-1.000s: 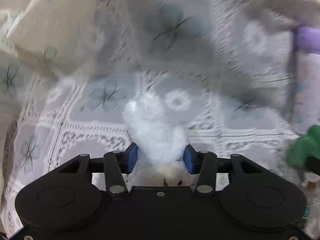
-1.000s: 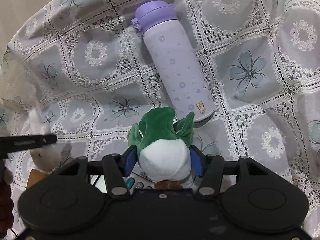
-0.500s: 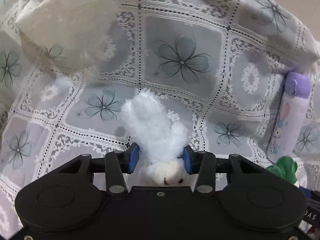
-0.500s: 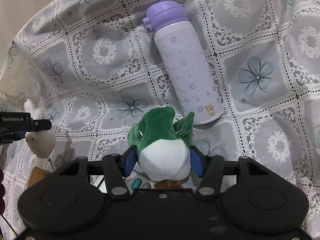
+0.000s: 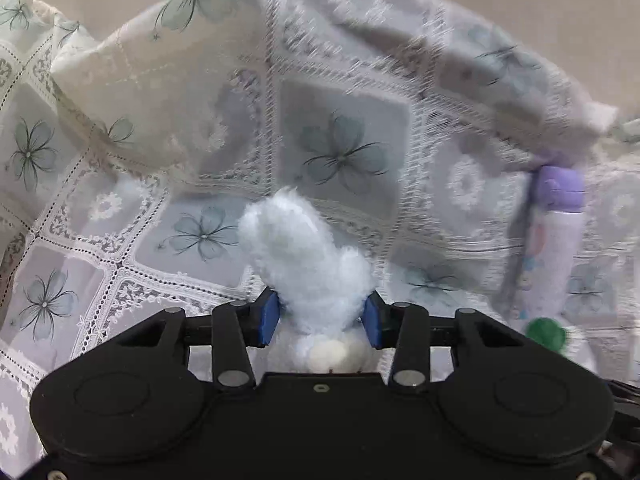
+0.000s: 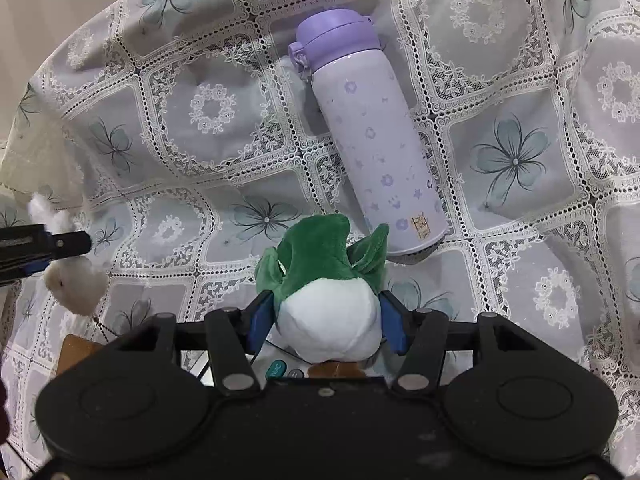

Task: Organize soft objects
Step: 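Lift and carry the bunny and bird toward the woven basket with both tools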

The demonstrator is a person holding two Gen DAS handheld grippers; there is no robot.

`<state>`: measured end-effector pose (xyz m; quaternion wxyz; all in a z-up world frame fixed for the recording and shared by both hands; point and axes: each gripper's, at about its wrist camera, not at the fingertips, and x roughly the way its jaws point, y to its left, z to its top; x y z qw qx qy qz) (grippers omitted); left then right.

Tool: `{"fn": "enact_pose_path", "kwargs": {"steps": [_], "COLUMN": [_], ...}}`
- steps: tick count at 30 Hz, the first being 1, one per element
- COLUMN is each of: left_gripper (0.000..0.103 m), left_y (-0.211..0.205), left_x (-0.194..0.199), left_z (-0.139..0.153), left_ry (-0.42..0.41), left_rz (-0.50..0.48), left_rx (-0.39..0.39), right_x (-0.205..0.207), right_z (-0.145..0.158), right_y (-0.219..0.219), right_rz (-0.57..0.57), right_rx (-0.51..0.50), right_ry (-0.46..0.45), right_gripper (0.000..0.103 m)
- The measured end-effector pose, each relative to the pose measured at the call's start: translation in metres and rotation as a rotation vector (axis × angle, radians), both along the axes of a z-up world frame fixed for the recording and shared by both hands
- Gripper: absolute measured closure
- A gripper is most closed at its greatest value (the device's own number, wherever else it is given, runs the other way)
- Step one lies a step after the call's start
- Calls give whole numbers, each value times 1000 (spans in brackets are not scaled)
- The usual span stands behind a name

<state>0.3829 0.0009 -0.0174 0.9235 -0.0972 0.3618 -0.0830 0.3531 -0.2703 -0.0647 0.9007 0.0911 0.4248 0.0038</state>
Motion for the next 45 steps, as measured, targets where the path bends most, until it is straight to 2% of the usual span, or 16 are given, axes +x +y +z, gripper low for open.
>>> {"fn": "enact_pose_path", "kwargs": {"steps": [2,4,6,10,17,25,29,34,40,45], "left_gripper": [60,60,59,59,59,59,59,59,59,58], "left_y": [-4,-12,-21,-23,-44,-87,-119,-165,-206,-212], "left_x": [-21,-44,-58,-54,-34,0,9,3,-35,-84], "left_z": [20,43,59,62,33,16,7,0,1,4], "left_ry": [-78,-179,-216,-147,-24,-24,-11,-1,10,50], "left_rz": [-34,-82,-113,-134,-121,-107,-162,-277,-437,-544], "left_rx": [13,60,112,95,137,175,183,168,165,186], "right_x": [-1,-3,-5,-13,-24,-19,-18,-33,-79,-127], "right_z": [0,2,5,16,29,15,7,7,10,11], "right_y": [1,3,4,8,6,-16,-32,-58,-90,-106], "right_rz": [2,5,3,10,20,-19,-63,-147,-260,-311], "right_rx": [1,-1,4,19,1,19,31,13,8,22], "right_ry": [3,0,-3,-20,-46,-25,-15,-23,-12,21], "right_gripper": [47,47,47,47,47,47,47,47,47,47]}}
